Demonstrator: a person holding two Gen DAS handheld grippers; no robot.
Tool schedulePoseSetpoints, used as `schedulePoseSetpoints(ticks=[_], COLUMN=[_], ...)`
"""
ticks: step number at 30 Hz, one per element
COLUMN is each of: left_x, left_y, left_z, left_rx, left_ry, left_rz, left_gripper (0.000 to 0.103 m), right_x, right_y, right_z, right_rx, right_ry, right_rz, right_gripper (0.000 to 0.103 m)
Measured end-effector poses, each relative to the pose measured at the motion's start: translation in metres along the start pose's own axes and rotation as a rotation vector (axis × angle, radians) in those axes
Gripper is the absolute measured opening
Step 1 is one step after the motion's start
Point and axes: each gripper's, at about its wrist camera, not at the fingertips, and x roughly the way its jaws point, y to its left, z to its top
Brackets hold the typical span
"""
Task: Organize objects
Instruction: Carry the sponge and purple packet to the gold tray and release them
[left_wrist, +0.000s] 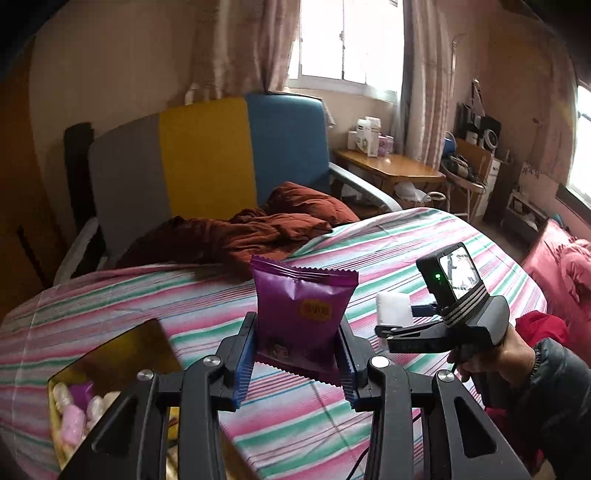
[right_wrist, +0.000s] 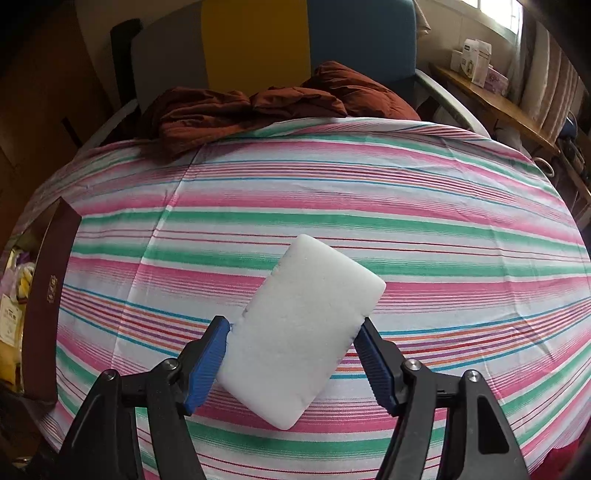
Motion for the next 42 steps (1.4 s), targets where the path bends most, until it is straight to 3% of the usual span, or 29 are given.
schedulePoseSetpoints(ticks=[11,19,30,35,42], left_x=[-0.021,-0.041,-0.086,-0.088,-0.071], left_y=[0.051,0.12,0.204,0.216,0.211], left_z=[-0.051,-0.095,-0.161,-0.179,-0.158], left_rx=[-0.105,-0.253,-0.453,-0.504,-0.502], left_ry=[0.042,0.072,0.076,0.089,0.065], left_rz=[0.062,0.141,0.257,0.237,0.149], left_gripper=[0.04,0.04,0.04,0.04,0.04], right_x=[0.008,0.0,-0.064,-0.083,-0.077], right_y=[0.017,0.047,0.158,0.223,0.286], right_z=[-0.003,-0.004,-0.016,-0.028,-0.041], right_rx=[-0.042,-0.08,-0.23,-0.328,-0.436], right_ry=[0.038,0.049,-0.088,-0.12,-0.092], right_rz=[-0.012,0.04,0.257,0.371,0.407], right_gripper=[0.07,0.07,0.07,0.07,0.07])
